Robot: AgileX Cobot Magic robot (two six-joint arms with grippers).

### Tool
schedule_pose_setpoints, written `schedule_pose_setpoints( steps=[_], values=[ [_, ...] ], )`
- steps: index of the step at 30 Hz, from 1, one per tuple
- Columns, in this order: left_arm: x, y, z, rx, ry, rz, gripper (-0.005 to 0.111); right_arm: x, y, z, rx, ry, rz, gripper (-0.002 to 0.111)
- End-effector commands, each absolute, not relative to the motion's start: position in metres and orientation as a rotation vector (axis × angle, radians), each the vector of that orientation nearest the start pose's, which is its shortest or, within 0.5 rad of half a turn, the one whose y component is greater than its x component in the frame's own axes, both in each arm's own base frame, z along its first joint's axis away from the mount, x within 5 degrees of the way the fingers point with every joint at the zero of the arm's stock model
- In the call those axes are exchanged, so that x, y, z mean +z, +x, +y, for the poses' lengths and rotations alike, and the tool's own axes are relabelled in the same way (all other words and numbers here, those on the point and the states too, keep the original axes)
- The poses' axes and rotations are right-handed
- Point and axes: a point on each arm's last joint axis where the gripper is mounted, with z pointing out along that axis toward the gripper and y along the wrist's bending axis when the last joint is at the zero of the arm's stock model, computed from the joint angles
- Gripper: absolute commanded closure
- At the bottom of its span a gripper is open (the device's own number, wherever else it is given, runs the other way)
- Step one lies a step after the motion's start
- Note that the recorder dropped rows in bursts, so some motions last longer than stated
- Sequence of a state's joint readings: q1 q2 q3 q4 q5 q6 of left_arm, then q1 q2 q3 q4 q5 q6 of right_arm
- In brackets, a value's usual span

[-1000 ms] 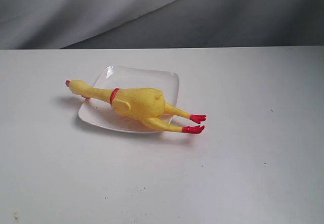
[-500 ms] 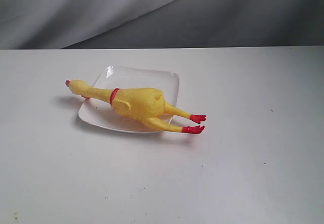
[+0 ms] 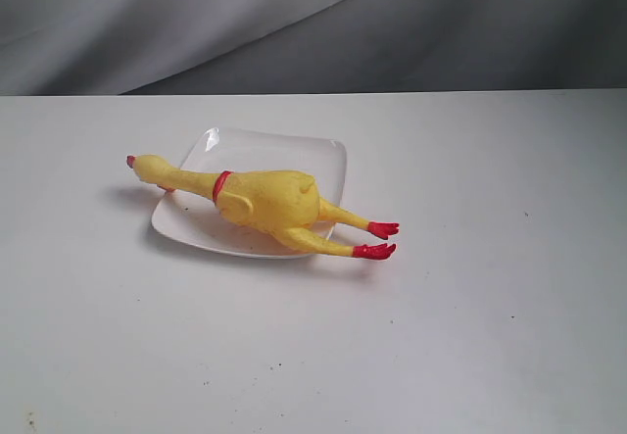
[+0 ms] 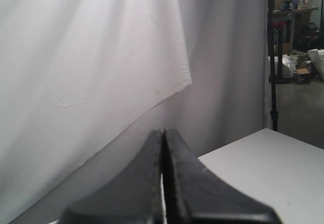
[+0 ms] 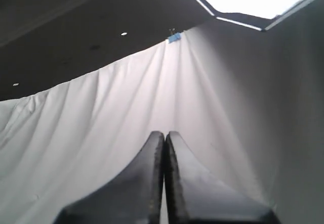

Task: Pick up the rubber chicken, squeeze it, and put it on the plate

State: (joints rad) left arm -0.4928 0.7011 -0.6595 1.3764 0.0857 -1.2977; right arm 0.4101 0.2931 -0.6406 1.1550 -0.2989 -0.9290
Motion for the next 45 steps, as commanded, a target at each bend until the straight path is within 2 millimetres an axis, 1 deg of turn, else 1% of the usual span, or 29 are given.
schedule_pose_setpoints(
  steps=[1,6,9,11,15,18,21,24,29,32,35,39,42,45],
  values=[
    [0.369,0.135,-0.064,-0.277,0.369,1.507,0.106,0.380,0.041,-0.008,0.453,0.245,1.054,0.108],
    [0.369,0.135,-0.064,-0.277,0.369,1.507,0.106,0.346,0.036,0.000,0.327,0.135,1.131,0.108],
    [0.369,0.135,-0.064,-0.277,0.369,1.507,0.106,0.328,0.034,0.003,0.191,0.037,1.242,0.108],
    [0.369,0.135,-0.064,-0.277,0.369,1.507,0.106,0.317,0.032,0.004,0.121,0.001,1.339,0.108],
    [0.369,0.135,-0.064,-0.277,0.369,1.507,0.106,0.301,0.028,0.001,-0.009,-0.044,1.486,0.108],
    [0.369,0.135,-0.064,-0.277,0.369,1.507,0.106,0.296,0.025,-0.001,-0.069,-0.068,1.534,0.108],
    [0.369,0.135,-0.064,-0.277,0.369,1.507,0.106,0.290,0.026,-0.001,-0.076,-0.073,1.552,0.108],
    [0.369,0.135,-0.064,-0.277,0.369,1.507,0.106,0.277,0.032,-0.001,-0.075,-0.076,1.567,0.108],
    [0.369,0.135,-0.064,-0.277,0.369,1.507,0.106,0.245,0.045,0.000,-0.034,-0.050,1.596,0.108],
    [0.369,0.135,-0.064,-0.277,0.369,1.507,0.106,0.231,0.050,0.000,-0.017,-0.036,1.606,0.108],
    [0.369,0.135,-0.064,-0.277,0.369,1.507,0.106,0.223,0.052,0.000,-0.016,-0.037,1.613,0.108],
    [0.369,0.135,-0.064,-0.277,0.369,1.507,0.106,0.218,0.053,0.000,-0.018,-0.038,1.620,0.108],
    [0.369,0.135,-0.064,-0.277,0.369,1.507,0.106,0.214,0.053,-0.001,-0.041,-0.014,1.630,0.108],
    [0.369,0.135,-0.064,-0.277,0.369,1.507,0.106,0.206,0.055,-0.003,-0.067,0.011,1.653,0.108]
  ],
)
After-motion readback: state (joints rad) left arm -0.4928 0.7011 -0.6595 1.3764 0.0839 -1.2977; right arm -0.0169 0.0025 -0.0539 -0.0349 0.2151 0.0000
